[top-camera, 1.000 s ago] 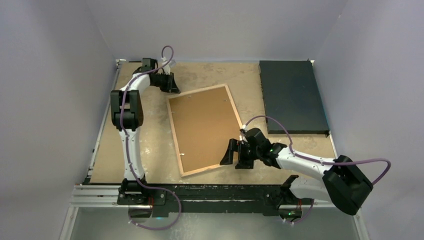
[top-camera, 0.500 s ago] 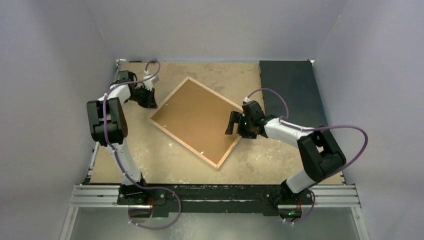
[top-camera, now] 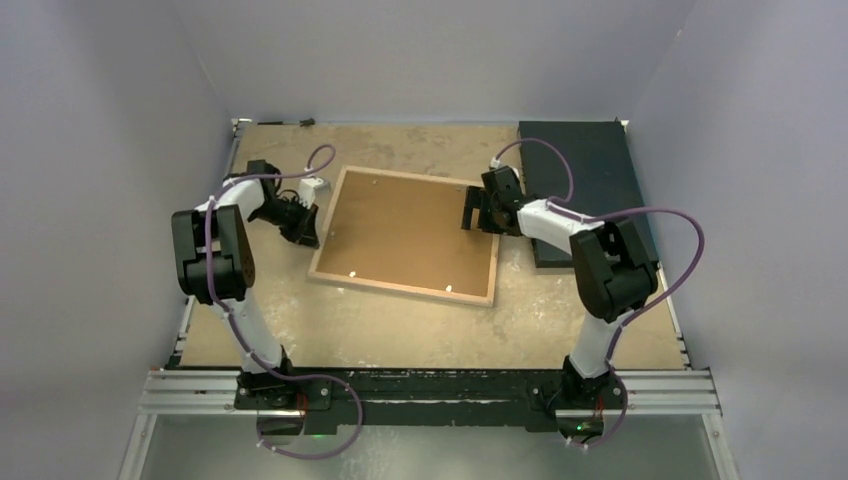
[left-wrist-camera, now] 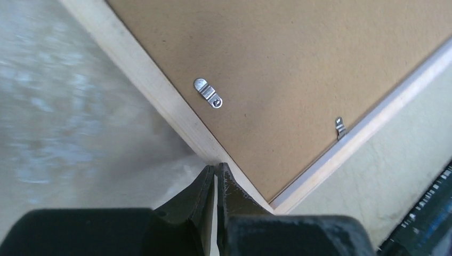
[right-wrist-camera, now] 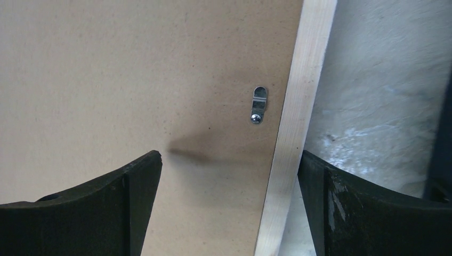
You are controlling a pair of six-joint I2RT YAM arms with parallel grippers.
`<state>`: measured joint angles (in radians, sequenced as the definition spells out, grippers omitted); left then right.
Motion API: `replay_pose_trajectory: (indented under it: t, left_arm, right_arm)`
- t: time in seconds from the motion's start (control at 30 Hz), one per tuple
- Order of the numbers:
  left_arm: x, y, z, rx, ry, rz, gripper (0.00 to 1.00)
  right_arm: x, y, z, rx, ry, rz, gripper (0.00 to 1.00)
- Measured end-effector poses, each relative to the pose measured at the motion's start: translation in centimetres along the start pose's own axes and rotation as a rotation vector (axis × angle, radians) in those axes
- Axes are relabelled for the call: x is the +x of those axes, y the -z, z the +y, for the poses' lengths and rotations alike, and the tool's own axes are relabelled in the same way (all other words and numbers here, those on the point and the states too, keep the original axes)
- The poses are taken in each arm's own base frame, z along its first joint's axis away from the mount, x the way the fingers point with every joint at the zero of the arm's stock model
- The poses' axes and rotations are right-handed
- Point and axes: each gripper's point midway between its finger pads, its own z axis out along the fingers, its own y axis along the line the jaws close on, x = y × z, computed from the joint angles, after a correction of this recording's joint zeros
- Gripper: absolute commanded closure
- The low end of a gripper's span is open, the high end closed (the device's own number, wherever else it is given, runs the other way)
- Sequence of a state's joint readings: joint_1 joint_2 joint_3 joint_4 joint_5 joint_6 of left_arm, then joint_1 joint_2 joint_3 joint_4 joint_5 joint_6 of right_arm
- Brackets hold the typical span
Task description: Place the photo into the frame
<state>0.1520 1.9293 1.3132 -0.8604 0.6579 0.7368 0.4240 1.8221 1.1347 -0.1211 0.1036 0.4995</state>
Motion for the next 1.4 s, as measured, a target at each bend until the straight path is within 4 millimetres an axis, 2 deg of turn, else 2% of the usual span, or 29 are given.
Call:
replay_pose_trajectory:
  t: [0.13, 0.2, 0.27, 0.37, 0.47, 0.53, 0.57, 0.6, 0.67, 0.77, 0.87, 1.03, 1.13, 1.17, 1.23, 1.3, 1.4]
  left_arm:
    - [1.8, -0.3, -2.9, 0.079, 0.017, 0.054, 0.84]
    - [2.7, -0.2, -4.5, 0.127, 0.052, 0.092, 0.73]
    - [3.2, 0.0, -5.5, 0.159, 0.083, 0.11, 0.71]
    - [3.1, 0.4, -5.9, 0.177, 0.152, 0.098, 0.71]
    - [2.3, 0.3, -5.3, 0.155, 0.194, 0.059, 0.75]
    - [1.9, 0.1, -4.4, 0.126, 0.208, 0.035, 0.77]
    - [1.8, 0.1, -4.1, 0.113, 0.212, 0.023, 0.78]
    - [1.8, 0.1, -3.8, 0.107, 0.218, 0.016, 0.79]
    - [1.9, 0.3, -3.4, 0.099, 0.231, 0.005, 0.79]
    - [2.2, 1.2, -3.2, 0.111, 0.254, -0.008, 0.79]
    - [1.7, 2.8, -2.8, 0.115, 0.263, -0.031, 0.76]
    - [-0.2, 6.4, 0.2, 0.003, 0.257, -0.105, 0.65]
    - [0.5, 9.0, 3.3, -0.15, 0.294, -0.132, 0.55]
    - [1.0, 10.1, 4.9, -0.22, 0.314, -0.142, 0.52]
    - [1.8, 11.2, 7.2, -0.312, 0.339, -0.153, 0.46]
    - [2.9, 11.6, 9.1, -0.37, 0.378, -0.151, 0.41]
    - [3.7, 9.6, 10.3, -0.331, 0.439, -0.142, 0.43]
  right_arm:
    - [-1.3, 0.8, -0.7, 0.045, 0.001, -0.049, 0.04]
    - [-2.3, 1.7, -0.5, 0.04, -0.005, -0.086, 0.04]
    - [-3.3, 2.8, 0.2, 0.022, -0.009, -0.124, 0.03]
    - [-5.0, 4.3, 2.4, -0.013, 0.002, -0.18, 0.03]
    - [-5.7, 5.6, 7.1, -0.132, 0.017, -0.202, 0.03]
    - [-5.2, 6.1, 9.4, -0.196, 0.03, -0.196, 0.02]
    - [-4.3, 6.2, 10.3, -0.224, 0.037, -0.178, 0.02]
    - [-3.7, 6.1, 10.5, -0.232, 0.039, -0.165, 0.02]
    - [-2.1, 5.6, 10.0, -0.228, 0.034, -0.132, 0.02]
    - [0.0, 4.4, 8.0, -0.185, 0.016, -0.082, 0.02]
    - [1.1, 3.9, 6.9, -0.161, 0.006, -0.057, 0.03]
    - [1.0, 4.1, 7.9, -0.188, 0.005, -0.075, 0.04]
    - [1.1, 4.4, 8.7, -0.208, 0.015, -0.082, 0.04]
    - [1.1, 4.5, 9.0, -0.215, 0.018, -0.086, 0.04]
    - [1.0, 5.2, 9.8, -0.241, 0.024, -0.105, 0.04]
    - [0.9, 6.4, 10.6, -0.276, 0.029, -0.128, 0.04]
    - [1.0, 8.1, 11.8, -0.342, 0.029, -0.156, 0.04]
